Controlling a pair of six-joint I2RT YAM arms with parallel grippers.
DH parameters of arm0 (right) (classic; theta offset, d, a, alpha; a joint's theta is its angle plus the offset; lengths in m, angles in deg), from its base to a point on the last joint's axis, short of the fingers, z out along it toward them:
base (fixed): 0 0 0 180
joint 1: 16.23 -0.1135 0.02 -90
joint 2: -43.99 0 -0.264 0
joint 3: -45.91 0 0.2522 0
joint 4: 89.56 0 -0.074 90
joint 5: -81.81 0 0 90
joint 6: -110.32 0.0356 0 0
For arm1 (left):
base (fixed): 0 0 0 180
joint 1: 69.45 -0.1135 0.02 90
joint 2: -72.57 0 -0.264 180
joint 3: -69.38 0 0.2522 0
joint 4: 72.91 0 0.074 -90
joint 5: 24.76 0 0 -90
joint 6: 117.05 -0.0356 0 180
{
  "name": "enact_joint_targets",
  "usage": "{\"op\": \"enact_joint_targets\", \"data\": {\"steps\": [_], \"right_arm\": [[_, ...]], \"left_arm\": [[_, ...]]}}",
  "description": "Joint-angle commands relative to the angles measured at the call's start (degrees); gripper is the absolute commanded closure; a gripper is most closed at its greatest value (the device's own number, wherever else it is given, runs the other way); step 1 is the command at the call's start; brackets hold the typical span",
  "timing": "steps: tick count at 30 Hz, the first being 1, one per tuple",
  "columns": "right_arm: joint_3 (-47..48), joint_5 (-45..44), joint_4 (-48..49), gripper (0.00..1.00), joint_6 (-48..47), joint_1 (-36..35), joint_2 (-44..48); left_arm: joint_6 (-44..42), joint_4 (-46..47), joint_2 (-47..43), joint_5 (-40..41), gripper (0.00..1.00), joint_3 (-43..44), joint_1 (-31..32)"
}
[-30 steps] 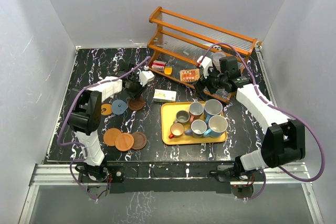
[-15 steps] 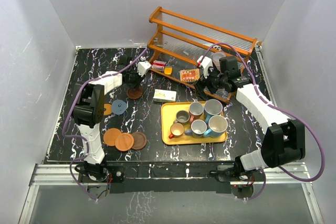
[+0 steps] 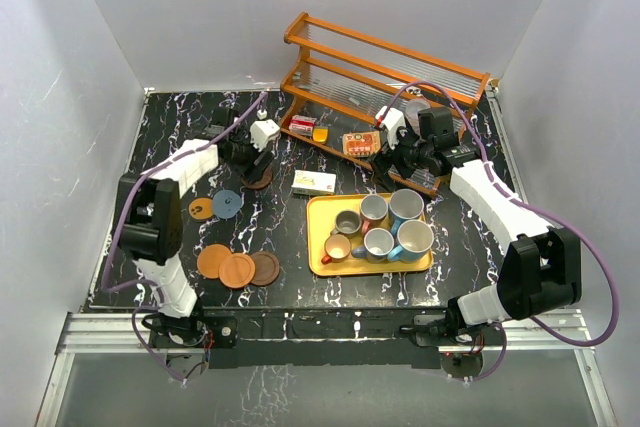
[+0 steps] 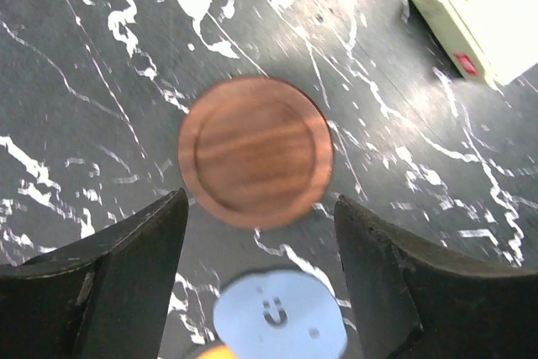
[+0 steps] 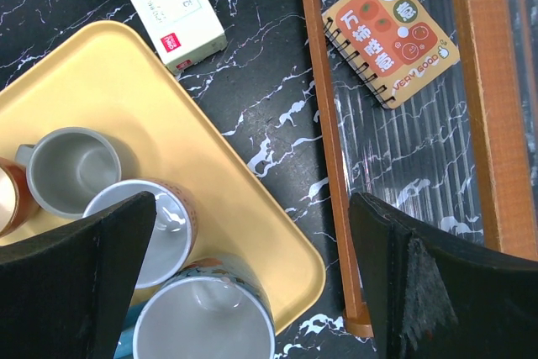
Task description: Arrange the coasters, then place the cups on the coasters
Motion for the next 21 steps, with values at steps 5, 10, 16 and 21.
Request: {"op": "enact_joint_targets", "data": {"steps": [5, 10, 16, 21], "right_arm": [[-0.1, 0.9, 2.9, 0.02, -0.5, 0.3, 0.0], [0.1, 1.1, 2.7, 0.01, -0.5, 0.3, 0.0], [-0.3, 0.4, 2.9, 0.02, -0.7, 0.3, -0.2], [-0.2, 0.2, 2.9, 0.02, -0.7, 0.3, -0.3]], "left_arm": [[-1.6, -6.6, -14.5, 3.0, 0.29, -11.6, -2.3], [-2.6, -10.3, -17.7, -0.2, 0.29, -14.2, -4.2], [-12.0, -14.4, -23.1, -12.3, 0.28, -19.6, -2.5], [-12.8, -16.3, -23.9, -11.1, 0.26, -22.0, 3.2]]}}
